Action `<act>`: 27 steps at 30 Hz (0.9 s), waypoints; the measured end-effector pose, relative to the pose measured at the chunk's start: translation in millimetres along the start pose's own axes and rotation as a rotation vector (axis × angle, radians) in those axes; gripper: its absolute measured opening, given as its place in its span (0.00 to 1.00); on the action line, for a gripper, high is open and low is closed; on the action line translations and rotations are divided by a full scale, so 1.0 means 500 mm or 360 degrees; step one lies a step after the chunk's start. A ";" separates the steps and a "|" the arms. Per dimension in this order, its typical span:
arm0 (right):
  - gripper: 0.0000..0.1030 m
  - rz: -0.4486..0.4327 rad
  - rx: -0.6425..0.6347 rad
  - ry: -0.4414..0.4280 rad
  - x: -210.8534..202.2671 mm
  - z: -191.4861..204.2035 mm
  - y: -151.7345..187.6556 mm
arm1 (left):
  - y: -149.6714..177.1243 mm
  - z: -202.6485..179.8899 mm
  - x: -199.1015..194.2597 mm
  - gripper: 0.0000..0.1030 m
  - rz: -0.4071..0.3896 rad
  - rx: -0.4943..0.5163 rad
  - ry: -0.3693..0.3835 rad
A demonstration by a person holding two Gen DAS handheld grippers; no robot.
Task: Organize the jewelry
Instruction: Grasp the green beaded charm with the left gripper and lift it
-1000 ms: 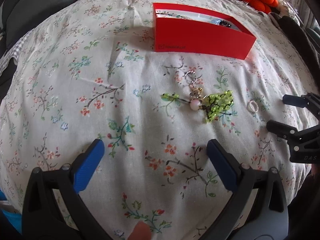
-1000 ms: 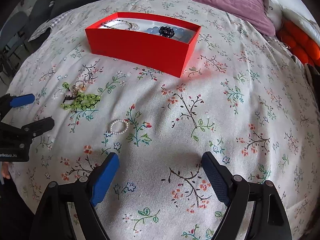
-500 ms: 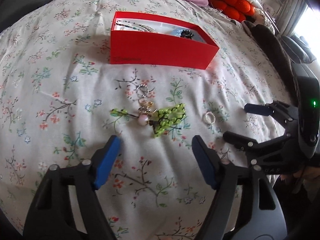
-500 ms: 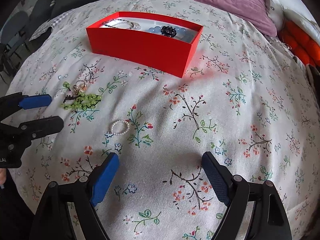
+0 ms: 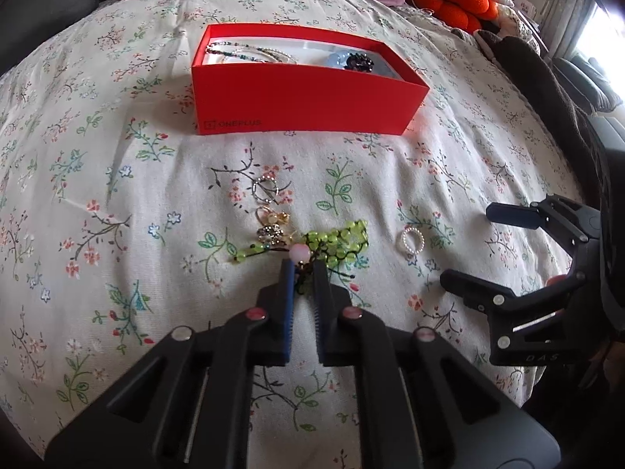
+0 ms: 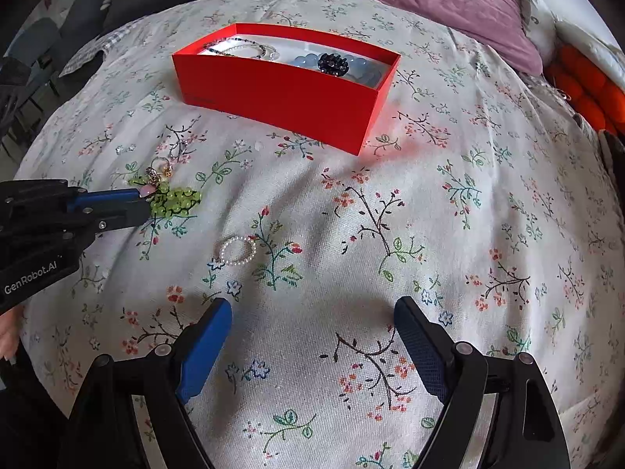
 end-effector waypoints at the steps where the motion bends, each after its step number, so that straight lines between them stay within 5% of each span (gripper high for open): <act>1: 0.84 0.0000 0.0000 -0.0002 0.000 0.000 -0.001 | 0.001 0.000 -0.005 0.09 -0.0004 0.0008 -0.0016; 11: 0.84 -0.0039 -0.0052 -0.0044 -0.011 0.025 -0.013 | 0.008 0.046 -0.084 0.08 -0.0083 -0.0049 -0.0067; 20: 0.83 -0.0008 -0.0020 -0.0221 0.005 0.039 -0.026 | 0.022 0.084 -0.083 0.08 -0.0006 -0.0123 -0.0189; 27: 0.61 -0.0044 -0.0148 -0.0172 0.016 0.075 -0.041 | 0.029 0.086 -0.058 0.08 0.0069 -0.0152 -0.0176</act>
Point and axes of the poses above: each gripper's, at about its wrist camera, not at the fingertips, and x roughly the way its jaws point, z to its left, y to its underside, the point moved 7 cm from there along x, roughly the way its jaws point, and after that the axes turned 12 degrees about z, right-handed, at the moved point
